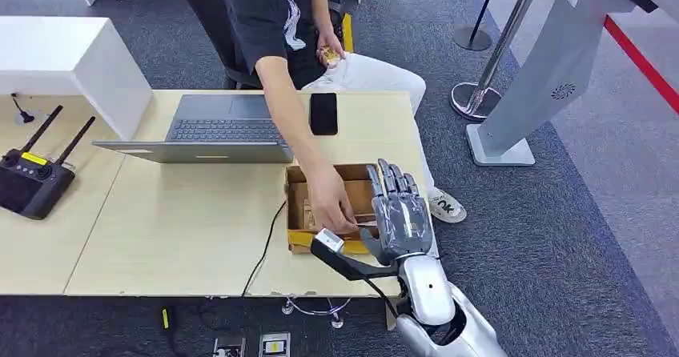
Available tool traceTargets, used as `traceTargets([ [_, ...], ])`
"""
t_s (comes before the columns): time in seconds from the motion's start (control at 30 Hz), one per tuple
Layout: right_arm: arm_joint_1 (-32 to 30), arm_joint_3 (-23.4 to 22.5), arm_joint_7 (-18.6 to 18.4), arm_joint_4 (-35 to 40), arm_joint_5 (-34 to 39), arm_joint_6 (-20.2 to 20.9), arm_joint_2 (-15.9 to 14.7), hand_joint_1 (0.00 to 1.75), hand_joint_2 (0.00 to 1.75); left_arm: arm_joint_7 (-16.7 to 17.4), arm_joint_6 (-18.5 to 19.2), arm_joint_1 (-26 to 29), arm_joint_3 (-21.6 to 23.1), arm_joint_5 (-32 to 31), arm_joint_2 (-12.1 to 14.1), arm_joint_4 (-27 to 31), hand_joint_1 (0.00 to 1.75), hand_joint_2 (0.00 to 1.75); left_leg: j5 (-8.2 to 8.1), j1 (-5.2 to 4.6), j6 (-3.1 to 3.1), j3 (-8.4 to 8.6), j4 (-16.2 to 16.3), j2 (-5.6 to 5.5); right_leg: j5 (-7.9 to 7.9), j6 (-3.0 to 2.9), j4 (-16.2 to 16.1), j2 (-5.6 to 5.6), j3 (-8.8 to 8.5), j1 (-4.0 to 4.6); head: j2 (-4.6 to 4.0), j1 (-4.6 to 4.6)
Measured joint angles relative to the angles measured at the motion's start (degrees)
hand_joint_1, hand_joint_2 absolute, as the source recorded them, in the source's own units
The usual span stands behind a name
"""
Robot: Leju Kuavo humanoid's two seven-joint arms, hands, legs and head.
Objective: Pass the card to the sensor for recognition and then transmit it.
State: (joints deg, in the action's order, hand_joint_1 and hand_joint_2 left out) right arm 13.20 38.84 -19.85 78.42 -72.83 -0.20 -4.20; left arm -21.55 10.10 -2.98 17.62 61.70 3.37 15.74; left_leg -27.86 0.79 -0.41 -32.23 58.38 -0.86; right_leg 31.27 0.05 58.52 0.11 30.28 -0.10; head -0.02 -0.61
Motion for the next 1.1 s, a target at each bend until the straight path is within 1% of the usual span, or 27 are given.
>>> traceTargets([
  [0.43, -0.9, -2.8, -2.2, -0.7, 0.7, 0.3, -1.6, 0.00, 1.75, 0.0, 0.0, 0.0, -0.6, -1.1, 0.0, 0.0, 0.00, 1.75, 0.00, 0.00, 0.00, -0.01, 0.0, 0.00, 0.00, 0.00, 0.0, 0.00, 0.00, 0.00, 0.00, 0.00],
  [0.8, -1.3, -3.0, -0.5, -4.5, 3.4, 0.2, -1.7, 0.00, 1.75, 0.2, 0.0, 0.0, -1.0, -1.7, 0.0, 0.0, 0.00, 1.75, 0.00, 0.00, 0.00, -0.02, 0.0, 0.00, 0.00, 0.00, 0.0, -0.01, -0.01, 0.00, 0.00, 0.02],
  [1.1, -0.9, -2.4, 0.9, -6.7, 5.8, -0.7, -0.5, 0.00, 1.75, 0.4, 0.2, 0.0, -1.2, -2.6, 0.0, 0.0, 0.00, 1.75, 0.00, 0.00, 0.00, -0.02, 0.0, 0.00, 0.00, 0.00, 0.0, -0.01, -0.01, 0.00, 0.00, 0.02],
])
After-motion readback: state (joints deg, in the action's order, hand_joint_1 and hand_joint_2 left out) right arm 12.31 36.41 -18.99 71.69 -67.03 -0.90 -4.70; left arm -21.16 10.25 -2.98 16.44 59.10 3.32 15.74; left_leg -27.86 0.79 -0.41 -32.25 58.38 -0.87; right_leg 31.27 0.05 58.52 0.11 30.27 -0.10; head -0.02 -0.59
